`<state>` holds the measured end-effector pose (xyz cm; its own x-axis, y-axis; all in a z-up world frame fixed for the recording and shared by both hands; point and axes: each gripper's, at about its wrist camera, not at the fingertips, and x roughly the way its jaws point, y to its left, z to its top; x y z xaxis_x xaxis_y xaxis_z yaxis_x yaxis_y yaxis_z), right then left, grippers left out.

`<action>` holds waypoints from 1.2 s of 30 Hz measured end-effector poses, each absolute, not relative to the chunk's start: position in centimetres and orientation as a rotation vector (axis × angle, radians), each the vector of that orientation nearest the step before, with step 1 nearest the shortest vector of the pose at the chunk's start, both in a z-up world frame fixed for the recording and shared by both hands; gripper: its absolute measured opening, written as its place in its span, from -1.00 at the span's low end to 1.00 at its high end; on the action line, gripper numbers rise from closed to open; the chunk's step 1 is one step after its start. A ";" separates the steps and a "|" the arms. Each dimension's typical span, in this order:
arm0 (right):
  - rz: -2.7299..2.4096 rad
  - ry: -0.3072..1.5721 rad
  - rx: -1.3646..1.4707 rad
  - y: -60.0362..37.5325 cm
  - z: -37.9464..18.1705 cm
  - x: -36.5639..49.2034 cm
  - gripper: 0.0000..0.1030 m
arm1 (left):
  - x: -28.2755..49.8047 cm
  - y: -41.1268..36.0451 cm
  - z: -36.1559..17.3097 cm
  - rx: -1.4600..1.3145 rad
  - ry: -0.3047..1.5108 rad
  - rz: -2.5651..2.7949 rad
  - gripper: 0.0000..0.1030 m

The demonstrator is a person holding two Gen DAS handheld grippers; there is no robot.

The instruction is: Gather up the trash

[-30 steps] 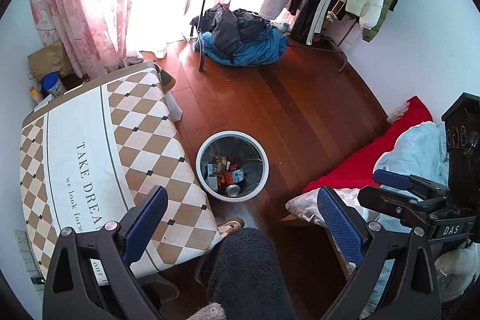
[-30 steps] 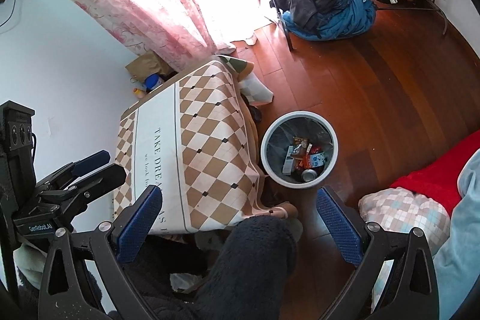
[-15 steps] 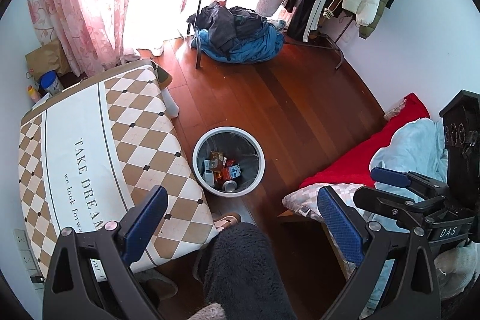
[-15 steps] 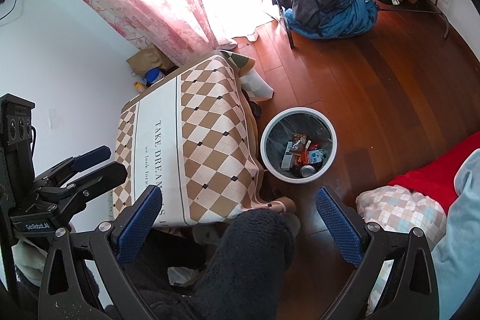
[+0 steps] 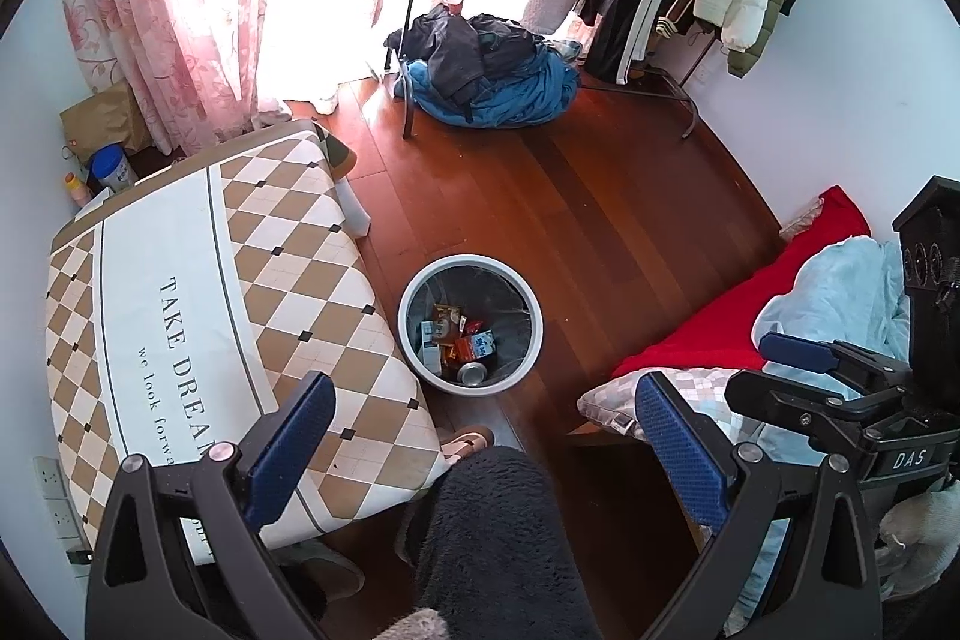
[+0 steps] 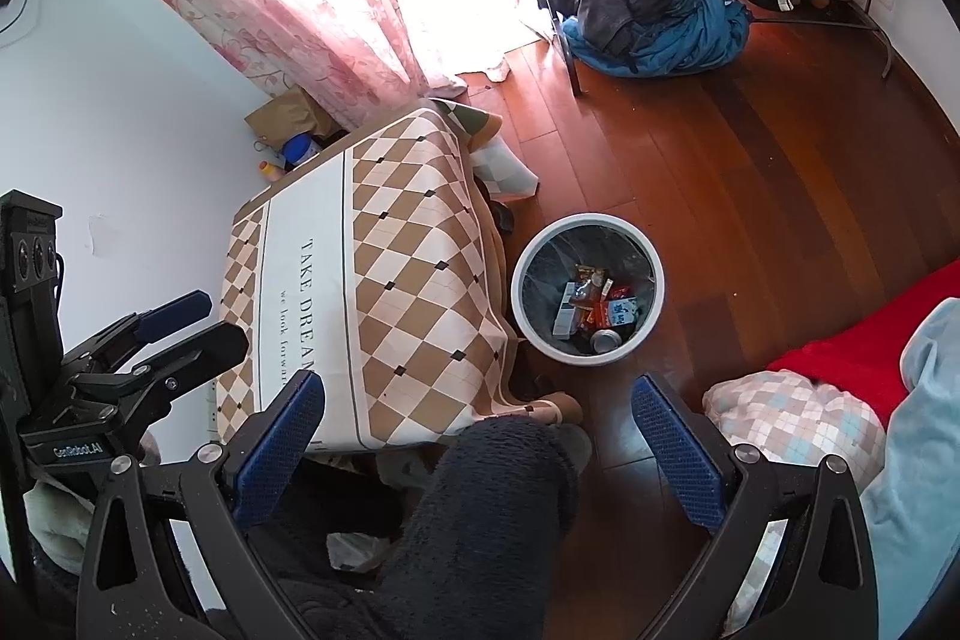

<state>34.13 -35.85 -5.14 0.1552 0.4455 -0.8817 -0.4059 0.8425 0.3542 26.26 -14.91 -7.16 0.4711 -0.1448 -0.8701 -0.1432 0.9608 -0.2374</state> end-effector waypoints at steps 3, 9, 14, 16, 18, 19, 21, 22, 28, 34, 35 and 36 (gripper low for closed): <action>0.610 1.276 0.037 -35.8 -5.1 34.1 1.00 | 26.3 -14.9 -7.2 -0.293 1.085 0.001 1.00; 0.605 1.277 0.034 -36.2 -5.0 34.2 1.00 | 26.3 -15.1 -7.3 -0.292 1.089 -0.005 1.00; 0.605 1.279 0.032 -36.7 -4.9 34.4 1.00 | 26.2 -15.1 -7.4 -0.291 1.093 -0.013 1.00; 0.606 1.279 0.030 -36.8 -4.9 34.4 1.00 | 26.0 -15.1 -7.4 -0.288 1.091 -0.017 1.00; 0.609 1.280 0.032 -37.0 -4.9 34.3 1.00 | 26.0 -15.1 -7.5 -0.290 1.091 -0.019 1.00; 0.610 1.282 0.032 -37.1 -4.9 34.4 1.00 | 26.0 -15.2 -7.4 -0.289 1.090 -0.019 1.00; 0.611 1.282 0.031 -37.1 -4.9 34.2 1.00 | 25.9 -15.3 -7.5 -0.288 1.091 -0.021 1.00; 0.612 1.282 0.031 -37.1 -4.9 34.2 1.00 | 26.0 -15.3 -7.4 -0.289 1.090 -0.021 1.00; 0.622 1.286 0.027 -37.0 -4.9 34.0 1.00 | 26.0 -15.4 -7.5 -0.290 1.091 -0.020 1.00; 0.621 1.284 0.025 -37.0 -4.9 34.0 1.00 | 25.9 -15.3 -7.5 -0.290 1.092 -0.023 1.00; 0.621 1.284 0.027 -37.1 -4.9 34.0 1.00 | 25.8 -15.3 -7.6 -0.289 1.092 -0.026 1.00; 0.621 1.284 0.027 -37.0 -4.9 34.0 1.00 | 25.9 -15.3 -7.5 -0.288 1.091 -0.025 1.00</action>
